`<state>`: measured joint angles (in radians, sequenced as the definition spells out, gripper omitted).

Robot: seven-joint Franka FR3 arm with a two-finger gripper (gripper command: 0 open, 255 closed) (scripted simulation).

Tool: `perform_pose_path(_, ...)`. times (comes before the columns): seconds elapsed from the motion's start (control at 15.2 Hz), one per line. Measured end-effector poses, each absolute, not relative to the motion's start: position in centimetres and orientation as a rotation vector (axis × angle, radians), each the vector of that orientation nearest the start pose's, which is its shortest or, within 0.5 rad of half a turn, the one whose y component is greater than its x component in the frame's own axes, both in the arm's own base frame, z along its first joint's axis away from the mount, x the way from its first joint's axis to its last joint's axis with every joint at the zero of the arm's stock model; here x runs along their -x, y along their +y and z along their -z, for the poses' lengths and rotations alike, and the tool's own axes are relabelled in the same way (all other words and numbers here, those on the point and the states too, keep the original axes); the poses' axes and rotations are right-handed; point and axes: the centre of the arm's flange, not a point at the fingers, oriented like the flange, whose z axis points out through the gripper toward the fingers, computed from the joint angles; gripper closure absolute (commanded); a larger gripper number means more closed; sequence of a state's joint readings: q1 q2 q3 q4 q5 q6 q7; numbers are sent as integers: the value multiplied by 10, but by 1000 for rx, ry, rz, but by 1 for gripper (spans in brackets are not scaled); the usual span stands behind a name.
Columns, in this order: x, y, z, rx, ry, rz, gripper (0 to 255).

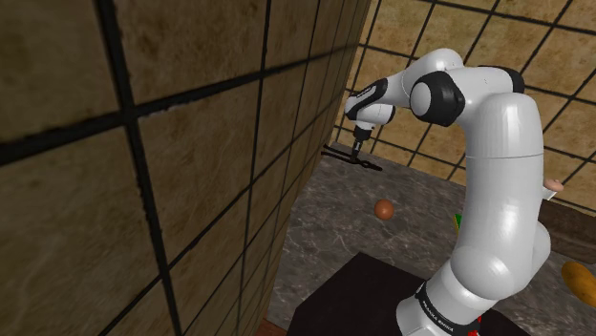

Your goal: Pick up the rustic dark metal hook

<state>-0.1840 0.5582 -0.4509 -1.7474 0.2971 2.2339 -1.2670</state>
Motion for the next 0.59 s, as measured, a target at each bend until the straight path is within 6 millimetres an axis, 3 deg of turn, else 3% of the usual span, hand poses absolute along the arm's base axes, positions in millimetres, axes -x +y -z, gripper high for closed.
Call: perform_pose_path(0.59, -554, -361, -316, 3039, -786, -4, 255)
